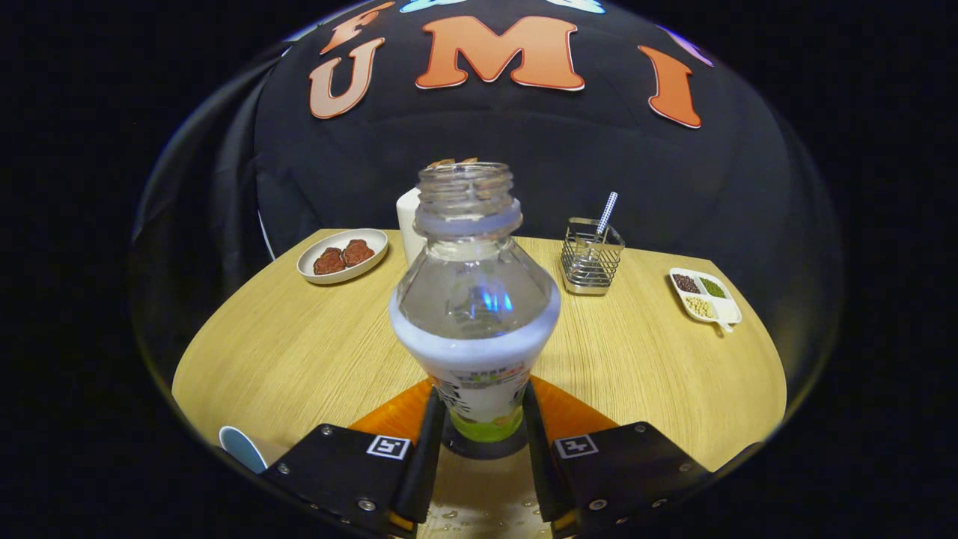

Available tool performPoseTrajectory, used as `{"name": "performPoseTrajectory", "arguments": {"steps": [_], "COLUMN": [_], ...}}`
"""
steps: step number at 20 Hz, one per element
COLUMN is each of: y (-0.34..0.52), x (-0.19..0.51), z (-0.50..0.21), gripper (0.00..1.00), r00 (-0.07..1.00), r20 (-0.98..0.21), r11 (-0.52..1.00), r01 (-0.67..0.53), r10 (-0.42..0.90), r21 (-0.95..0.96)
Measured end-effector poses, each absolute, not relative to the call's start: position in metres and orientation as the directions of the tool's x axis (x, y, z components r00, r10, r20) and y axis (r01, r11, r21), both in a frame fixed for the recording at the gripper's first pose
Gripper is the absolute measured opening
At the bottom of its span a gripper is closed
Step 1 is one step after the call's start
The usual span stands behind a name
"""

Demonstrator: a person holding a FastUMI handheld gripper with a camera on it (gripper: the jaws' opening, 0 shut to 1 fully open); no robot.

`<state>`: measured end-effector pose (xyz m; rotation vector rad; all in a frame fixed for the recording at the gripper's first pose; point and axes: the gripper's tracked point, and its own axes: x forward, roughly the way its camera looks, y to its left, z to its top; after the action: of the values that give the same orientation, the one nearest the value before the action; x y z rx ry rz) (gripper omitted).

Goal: Take the bottle from table, then pour the juice into the cup, finally place the bottle on the coaster

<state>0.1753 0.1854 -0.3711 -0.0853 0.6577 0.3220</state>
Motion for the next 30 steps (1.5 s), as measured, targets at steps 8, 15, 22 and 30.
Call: {"name": "performPoseTrajectory", "arguments": {"steps": [8, 15, 22, 30], "y": [0.183, 0.174, 0.143, 0.081], "x": [0.173, 0.164, 0.14, 0.093], "z": [-0.374, -0.356, -0.252, -0.115], "gripper": [0.62, 0.84, 0.98, 0.97], "r00": [0.742, 0.754, 0.831, 0.927], "r20": [-0.61, -0.605, -0.504, -0.347], "r11": [0.947, 0.953, 0.962, 0.986], "r01": [-0.319, -0.303, -0.273, -0.162], "r10": [0.279, 0.254, 0.237, 0.143], "r21": [0.045, 0.022, 0.002, -0.027]}}
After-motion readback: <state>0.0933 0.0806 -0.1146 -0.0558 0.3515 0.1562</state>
